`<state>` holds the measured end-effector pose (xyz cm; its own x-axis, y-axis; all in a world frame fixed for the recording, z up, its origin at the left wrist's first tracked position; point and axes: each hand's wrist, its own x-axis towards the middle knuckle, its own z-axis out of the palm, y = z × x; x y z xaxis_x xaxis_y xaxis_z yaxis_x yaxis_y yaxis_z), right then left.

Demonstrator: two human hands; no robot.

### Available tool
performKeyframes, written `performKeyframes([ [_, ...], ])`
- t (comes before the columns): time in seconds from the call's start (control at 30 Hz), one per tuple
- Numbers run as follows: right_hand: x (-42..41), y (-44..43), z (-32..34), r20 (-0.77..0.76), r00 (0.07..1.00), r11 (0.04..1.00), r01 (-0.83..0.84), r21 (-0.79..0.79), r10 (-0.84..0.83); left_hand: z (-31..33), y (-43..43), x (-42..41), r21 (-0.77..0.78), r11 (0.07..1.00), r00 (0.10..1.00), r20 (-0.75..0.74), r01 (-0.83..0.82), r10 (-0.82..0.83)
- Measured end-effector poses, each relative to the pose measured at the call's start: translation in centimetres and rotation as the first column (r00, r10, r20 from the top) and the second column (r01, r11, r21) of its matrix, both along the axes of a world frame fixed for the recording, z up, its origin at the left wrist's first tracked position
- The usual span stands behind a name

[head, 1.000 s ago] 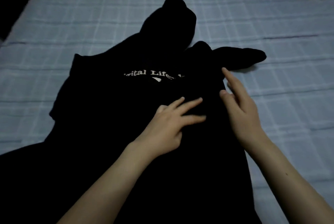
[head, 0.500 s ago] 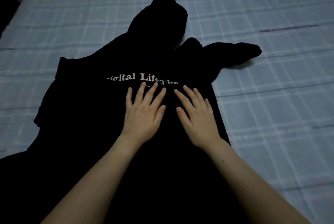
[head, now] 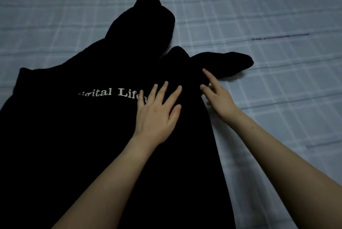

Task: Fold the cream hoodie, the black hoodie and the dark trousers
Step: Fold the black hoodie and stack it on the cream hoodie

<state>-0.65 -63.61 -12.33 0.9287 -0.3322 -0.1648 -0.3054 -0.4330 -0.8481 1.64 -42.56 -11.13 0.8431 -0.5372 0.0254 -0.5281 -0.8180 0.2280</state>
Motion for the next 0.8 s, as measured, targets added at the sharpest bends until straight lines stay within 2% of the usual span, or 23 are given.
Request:
performKeyframes([
  [0.07,1.1,-0.3,-0.4,0.037,0.998,0.986,0.043,0.162,-0.050,-1.1,0.4,0.0,-0.062,0.998,1.000,-0.012,-0.009,0.008],
  [0.13,2.2,0.2,-0.7,0.090,0.993,0.977,0.055,0.205,-0.075,-1.6,0.6,0.3,-0.119,0.993,1.000,-0.017,-0.014,0.012],
  [0.23,3.8,1.5,-1.4,0.156,0.984,0.988,0.065,0.139,-0.086,-2.1,0.8,0.4,-0.168,0.986,1.000,-0.015,-0.019,0.017],
  [0.37,3.4,1.7,-0.2,0.170,0.963,0.978,0.203,0.047,-0.208,-2.3,1.0,0.7,-0.237,0.971,0.999,-0.048,-0.028,0.017],
  [0.53,-1.3,-0.1,3.7,0.283,0.890,0.923,0.383,-0.033,-0.359,-2.2,1.2,0.5,-0.383,0.924,0.999,-0.042,-0.004,-0.014],
  [0.67,-6.6,-3.3,6.4,0.328,0.791,0.829,0.557,-0.038,-0.516,-2.1,1.5,0.2,-0.433,0.901,0.999,-0.028,0.025,-0.042],
  [0.8,-13.8,-7.4,8.2,0.364,0.688,0.691,0.708,-0.146,-0.628,-2.3,1.5,0.5,-0.358,0.932,0.998,-0.007,0.061,-0.068],
])
